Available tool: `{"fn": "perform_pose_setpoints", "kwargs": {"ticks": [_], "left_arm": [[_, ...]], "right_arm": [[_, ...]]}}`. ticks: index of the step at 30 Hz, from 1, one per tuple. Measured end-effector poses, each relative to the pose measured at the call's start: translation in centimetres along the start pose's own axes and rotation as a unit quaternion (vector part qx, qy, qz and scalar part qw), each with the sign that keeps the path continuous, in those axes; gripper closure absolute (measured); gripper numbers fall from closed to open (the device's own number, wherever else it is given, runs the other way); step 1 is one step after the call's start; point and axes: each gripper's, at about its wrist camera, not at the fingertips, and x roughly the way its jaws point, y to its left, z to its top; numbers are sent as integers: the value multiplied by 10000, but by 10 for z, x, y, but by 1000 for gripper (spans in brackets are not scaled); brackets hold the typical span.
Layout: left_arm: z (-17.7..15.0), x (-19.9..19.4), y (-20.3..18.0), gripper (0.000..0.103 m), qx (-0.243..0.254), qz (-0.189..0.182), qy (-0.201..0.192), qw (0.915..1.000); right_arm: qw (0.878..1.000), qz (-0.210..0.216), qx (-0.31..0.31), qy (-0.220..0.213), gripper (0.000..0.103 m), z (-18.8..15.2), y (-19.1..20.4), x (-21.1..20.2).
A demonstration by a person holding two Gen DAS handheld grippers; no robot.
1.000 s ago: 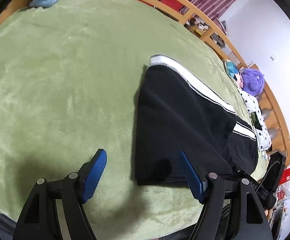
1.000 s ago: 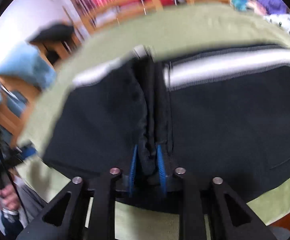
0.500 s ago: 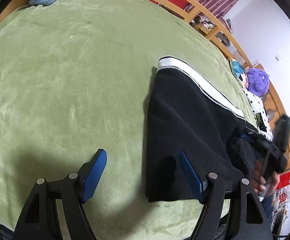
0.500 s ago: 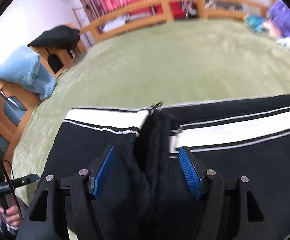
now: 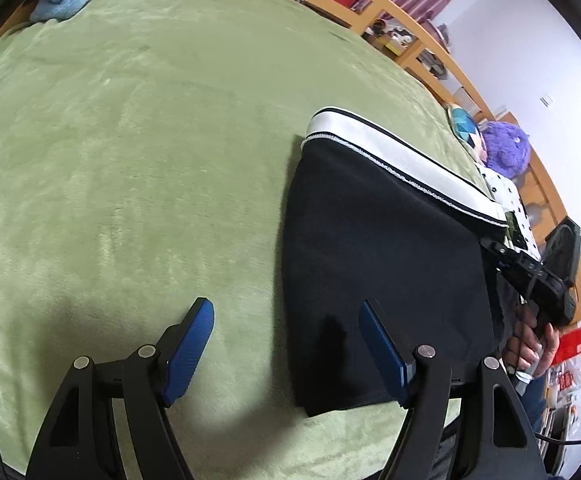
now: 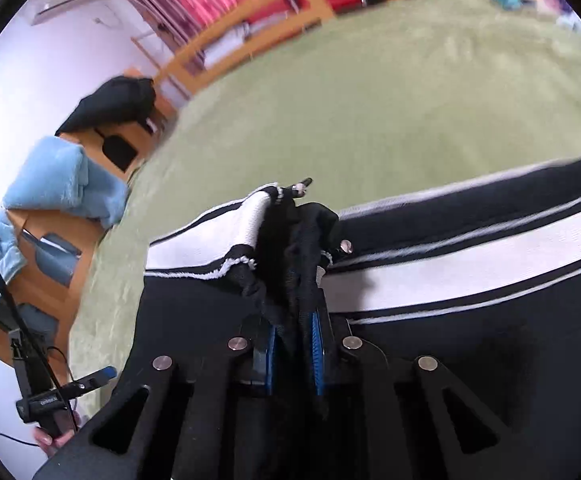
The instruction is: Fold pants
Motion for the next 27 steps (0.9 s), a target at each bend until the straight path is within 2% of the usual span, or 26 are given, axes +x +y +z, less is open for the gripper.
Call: {"fn": "perform_pose_setpoints", "kwargs": {"ticks": [2,3,4,5,8,11,13,16,19,21,23,27], "left_arm": [[-2,4,-4,30,57,10,47,10000],[-3,7,-6,30,64,22,85,9999],[-4,11,-8,30,53,61,171,9998],[-5,12,-9,30,47,54,201,9998],[-12,10,-14,30,40,-44,189,9998],[-16,10,-14,30,16,-142,195,9997],[-19,16,-16,30,3,-174,238,9996],[-23,23,-19,30,18,-22,261,9997],[-27,28,-15,30,-135,-78,339,9993],[-30,28,-14,30,-150,-57,345,9993],[-31,25,-11,30,-212,-72,336,9992],[-33,28,-10,30,-388,-321,321,9982]], "right_arm": [[9998,-71,23,203,81,-2,-9,16],[9979,-235,223,563,70,-6,-18,36],[9958,-333,328,792,65,-9,-22,47],[9952,-317,371,850,65,-12,-23,52],[9974,-363,317,529,63,-21,-11,29],[9982,-519,270,123,62,-36,-4,-11],[9992,-396,86,-1,61,-54,6,-35],[9991,-339,-214,126,58,-81,21,-45],[9964,-601,-279,538,59,-118,20,-23],[9962,-717,-442,237,59,-134,23,-24],[9939,-896,-592,248,59,-134,33,-28],[9953,-878,-378,153,59,-138,39,-50]]}}
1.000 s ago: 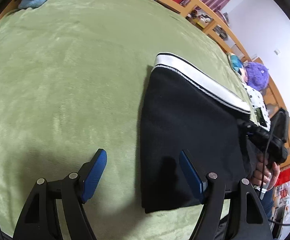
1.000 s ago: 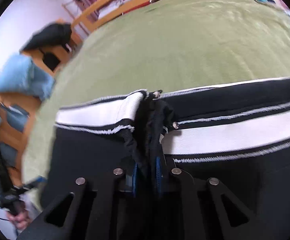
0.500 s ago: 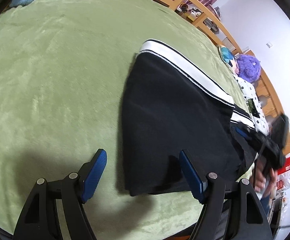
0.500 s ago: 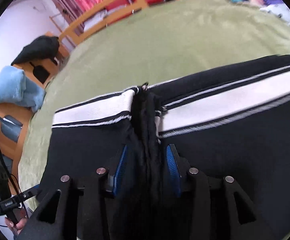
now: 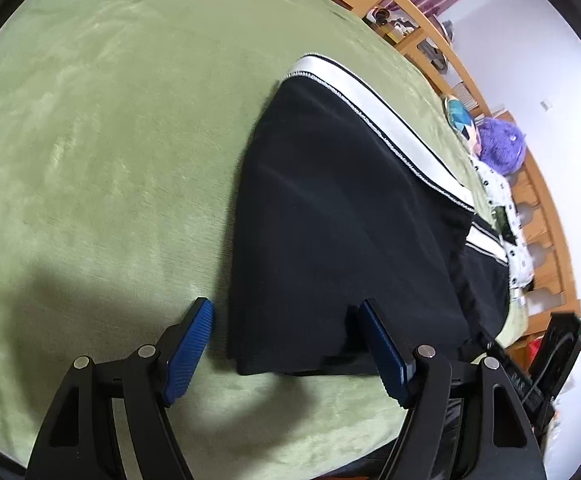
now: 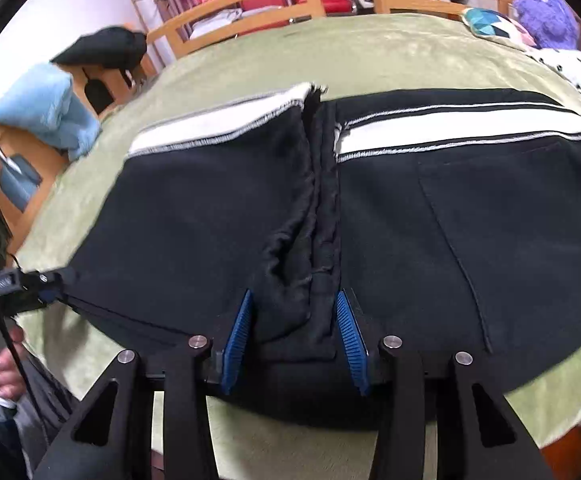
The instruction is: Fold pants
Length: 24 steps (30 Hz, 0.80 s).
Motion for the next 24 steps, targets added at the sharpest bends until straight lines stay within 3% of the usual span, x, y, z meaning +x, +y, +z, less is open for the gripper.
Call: {"fn": "perform_pose_setpoints", "kwargs": {"ticks": [5,7,10,11,12,15,18,24], "left_arm": [[-2,11,-8,32,-58,-127,-211,9997],[0,13,-13,41,-90,-113,-307,9994],[6,13,-17,66,-115,-8,-352,9993],[8,10,-19,80,-69,-57,-352,9993],[9,5,-22,83,32,-51,-387,9992],[14,-21,-43,86,342,-40,-674,9971],[19,-50,-75,86,556,-68,-918,9942],[14,-93,-185,87,1586,160,-1466,9763]], "right_arm": [[9995,-300,86,-80,59,-20,-5,-34],[9983,-496,270,-151,59,-32,-15,-54],[9942,-882,511,-329,59,-38,-31,-82],[9922,-1007,617,-393,60,-40,-40,-93],[9907,-1085,696,-426,60,-40,-45,-102],[9877,-1178,781,-666,60,-32,-55,-134],[9800,-1430,741,-1168,55,-22,-67,-160],[9808,-1171,1096,-1105,53,-11,-125,-158]]}}
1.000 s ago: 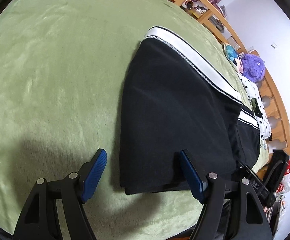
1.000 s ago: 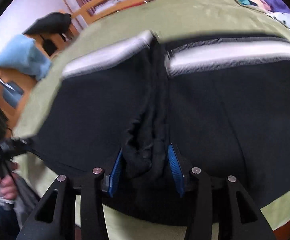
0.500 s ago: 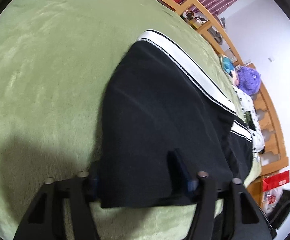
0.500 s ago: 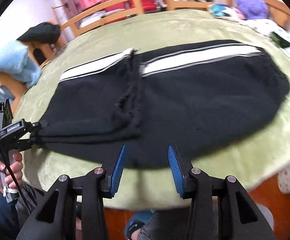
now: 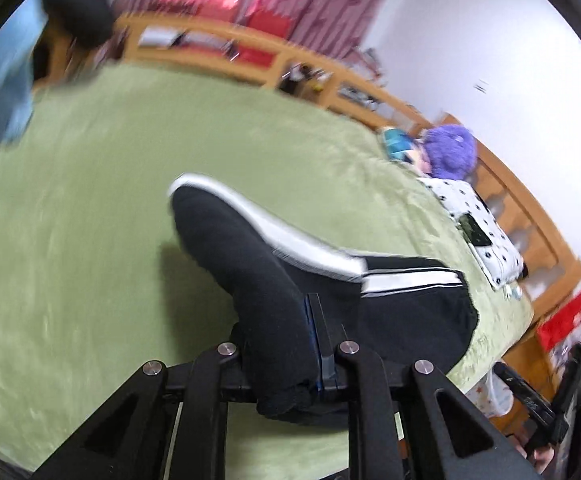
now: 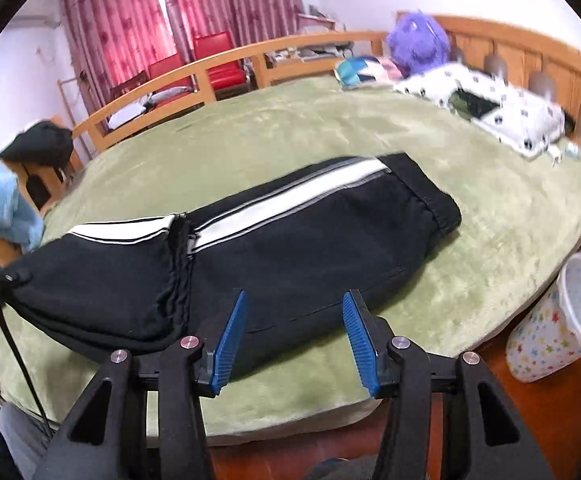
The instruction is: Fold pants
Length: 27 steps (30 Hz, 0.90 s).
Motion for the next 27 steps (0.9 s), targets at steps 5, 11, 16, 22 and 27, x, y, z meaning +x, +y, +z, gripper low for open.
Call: {"fn": "perform_pose_setpoints", "kwargs": {"ticks": [5,11,16,22,27], "left_arm": [[27,-4,-107,87,770,-58,-248,9967],[38,39,-239,87,1481,-437,-171,9878],[28,107,-335,83,1846,-1051,205,9770],[27,129,-330,56,1603,-1381,222,9771],[24,128,-282,43,1527,-952,263,9833]], "right_arm": [[9999,12,148,28,53,2,-47,2],[9990,-304,303,123,52,7,-114,-5],[9952,-458,799,331,52,2,-169,-1],[9957,-549,605,441,52,-2,-188,13],[9975,-32,671,202,52,21,-181,40]]}}
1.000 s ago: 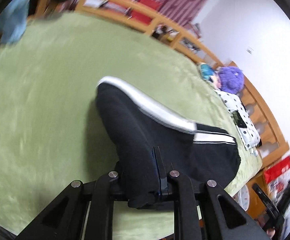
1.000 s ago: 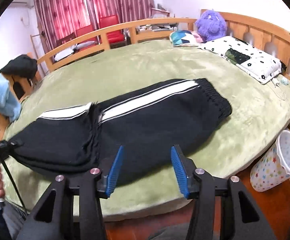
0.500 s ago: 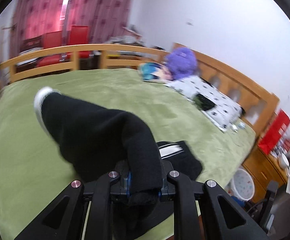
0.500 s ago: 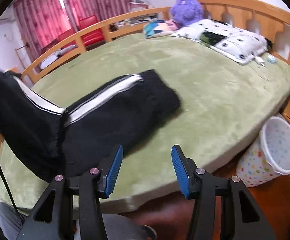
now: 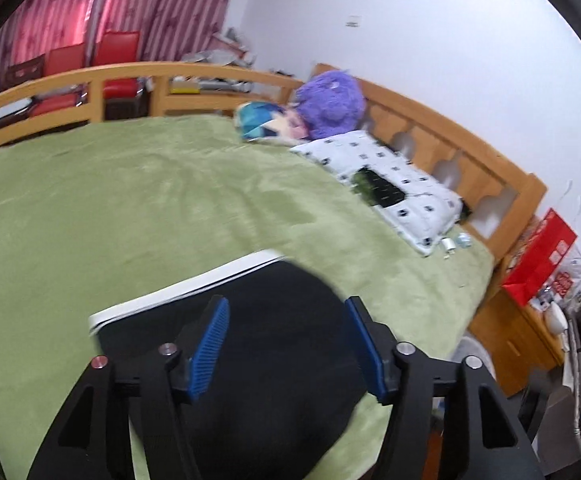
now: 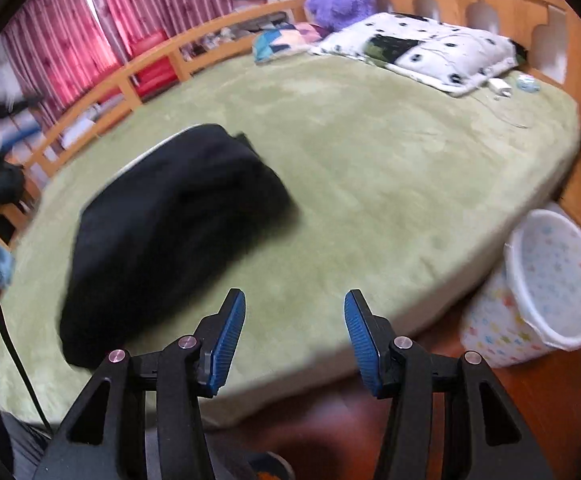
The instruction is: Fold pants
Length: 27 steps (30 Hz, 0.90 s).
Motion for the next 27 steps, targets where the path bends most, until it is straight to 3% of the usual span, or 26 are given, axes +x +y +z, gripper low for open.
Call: {"fn": "perform_pose_setpoints", "kwargs": {"ticks": [2,6,9,11,13,16,18,20,22,25,27], "left_arm": [[-15,-1,26,41,-140,260,199,9994],[-51,11,68,41,-343,727,618,9948],[-79,22,92,41,-747,687,973,9901],[-94,27,102,41,-1000,637,1124,9866],[-109,33,109,41,-1213,517,1313,9825],[-128,36,106,40,-1346,166,1452,9801],[-142,44,100,38,-1364,51,1634,9771],[-156,56,93,31,-1351,75,1742,9754],[-167,64,89,27,-1310,155,1795,9749],[-159,61,94,27,-1313,-50,1938,9722],[-147,47,102,27,-1265,24,1739,9766]], "right_arm": [[9995,284,-68,-146,52,15,12,12],[9975,466,-123,-526,40,49,30,35],[9978,322,-50,-572,38,72,33,61],[9995,198,73,-245,39,81,28,87],[9992,335,-6,208,68,77,26,106],[9967,308,-757,15,81,52,33,91],[9961,192,-850,99,82,37,30,92],[9964,186,-794,212,82,25,24,98],[9960,121,-861,207,75,21,25,97],[9950,-28,-969,243,61,30,24,84],[9942,-46,-1068,100,57,42,29,70]]}}
